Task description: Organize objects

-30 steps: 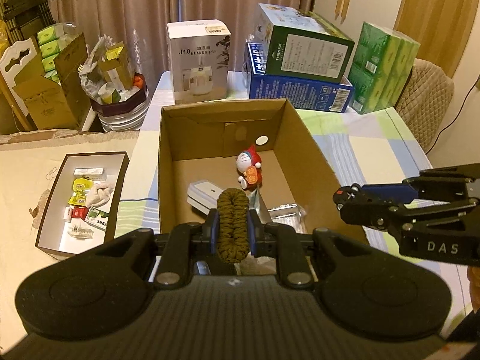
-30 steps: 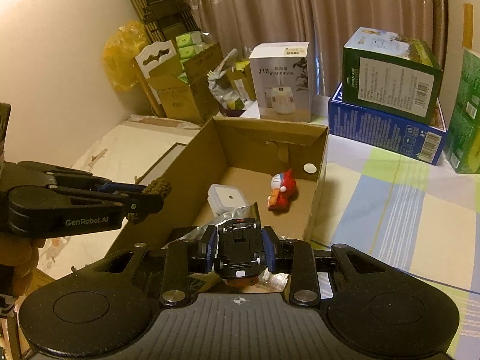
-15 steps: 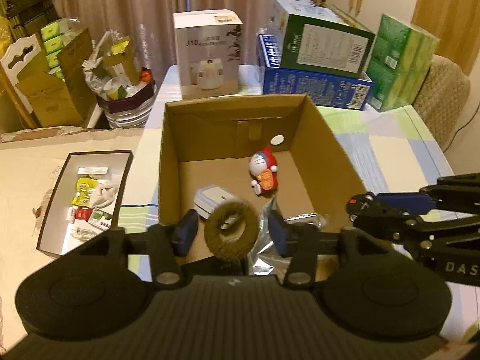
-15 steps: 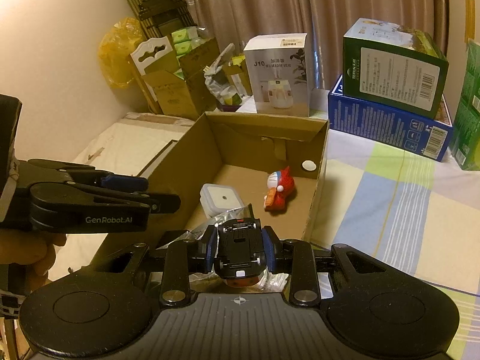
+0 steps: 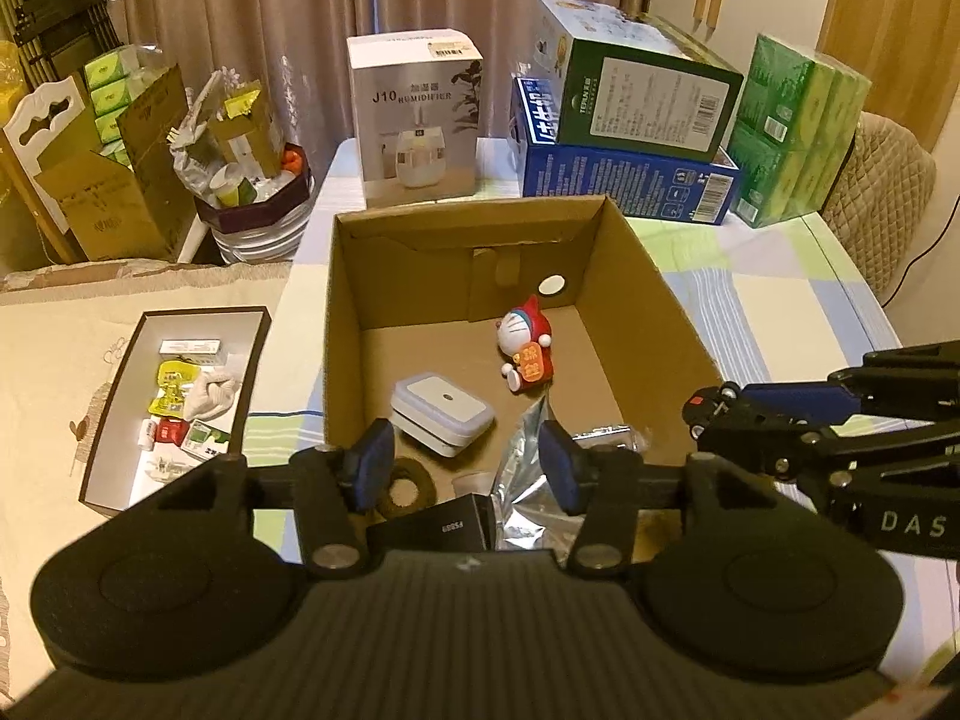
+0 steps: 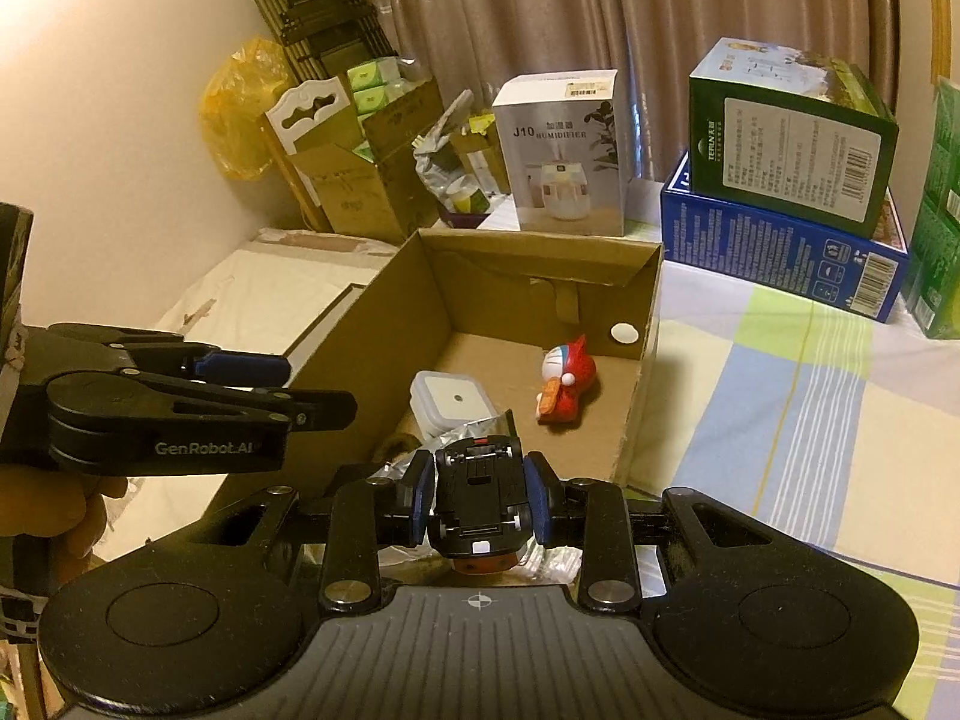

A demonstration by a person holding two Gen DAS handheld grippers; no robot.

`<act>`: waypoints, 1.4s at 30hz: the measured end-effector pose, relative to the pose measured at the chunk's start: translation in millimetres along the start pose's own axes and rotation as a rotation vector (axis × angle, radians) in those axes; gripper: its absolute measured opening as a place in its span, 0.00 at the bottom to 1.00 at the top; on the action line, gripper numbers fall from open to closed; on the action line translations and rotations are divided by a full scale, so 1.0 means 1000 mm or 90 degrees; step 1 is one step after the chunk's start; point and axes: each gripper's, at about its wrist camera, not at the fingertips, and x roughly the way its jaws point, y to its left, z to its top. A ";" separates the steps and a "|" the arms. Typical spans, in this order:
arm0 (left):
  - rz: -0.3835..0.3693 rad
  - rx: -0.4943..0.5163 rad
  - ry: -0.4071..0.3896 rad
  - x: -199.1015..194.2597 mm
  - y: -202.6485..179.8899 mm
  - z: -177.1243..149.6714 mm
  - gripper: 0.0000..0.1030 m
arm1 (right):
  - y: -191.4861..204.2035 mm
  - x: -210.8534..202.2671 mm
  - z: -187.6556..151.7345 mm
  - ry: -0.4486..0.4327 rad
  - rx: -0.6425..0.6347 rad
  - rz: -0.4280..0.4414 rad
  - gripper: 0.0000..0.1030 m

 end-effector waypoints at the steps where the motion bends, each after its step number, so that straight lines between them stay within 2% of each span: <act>1: 0.003 0.001 -0.002 -0.002 0.001 0.000 0.51 | 0.000 0.000 0.000 0.000 0.002 0.001 0.28; 3: 0.005 -0.002 -0.007 -0.006 0.004 -0.001 0.58 | 0.001 0.000 0.002 -0.001 0.006 0.007 0.28; 6: 0.008 -0.012 -0.012 -0.011 0.009 -0.002 0.60 | 0.002 0.003 0.003 -0.002 0.019 0.020 0.28; 8: 0.012 -0.017 -0.014 -0.013 0.012 -0.003 0.64 | 0.003 0.005 0.004 -0.008 0.023 0.031 0.33; 9: 0.013 -0.019 -0.016 -0.014 0.013 -0.004 0.69 | 0.003 0.004 0.003 -0.016 0.028 0.037 0.53; 10: 0.015 -0.021 -0.018 -0.016 0.014 -0.005 0.72 | 0.004 0.002 0.003 -0.027 0.032 0.039 0.67; 12: 0.021 -0.029 -0.028 -0.020 0.015 -0.009 0.80 | 0.004 -0.002 0.001 -0.042 0.033 0.041 0.67; 17: 0.024 -0.045 -0.046 -0.033 0.018 -0.020 0.87 | 0.000 -0.015 -0.008 -0.041 0.037 0.029 0.67; 22: 0.021 -0.069 -0.066 -0.054 0.016 -0.032 0.99 | -0.006 -0.036 -0.023 -0.037 0.047 -0.004 0.67; 28: 0.025 -0.079 -0.078 -0.088 0.003 -0.058 0.99 | 0.003 -0.068 -0.047 -0.034 0.042 -0.031 0.67; 33: 0.051 -0.079 -0.089 -0.118 -0.014 -0.083 0.99 | 0.020 -0.096 -0.072 -0.032 0.031 -0.059 0.67; 36: 0.049 -0.084 -0.084 -0.135 -0.024 -0.097 0.99 | 0.027 -0.111 -0.088 -0.028 0.035 -0.083 0.68; 42: 0.059 -0.085 -0.081 -0.165 -0.046 -0.122 0.99 | 0.038 -0.137 -0.114 -0.026 0.043 -0.095 0.69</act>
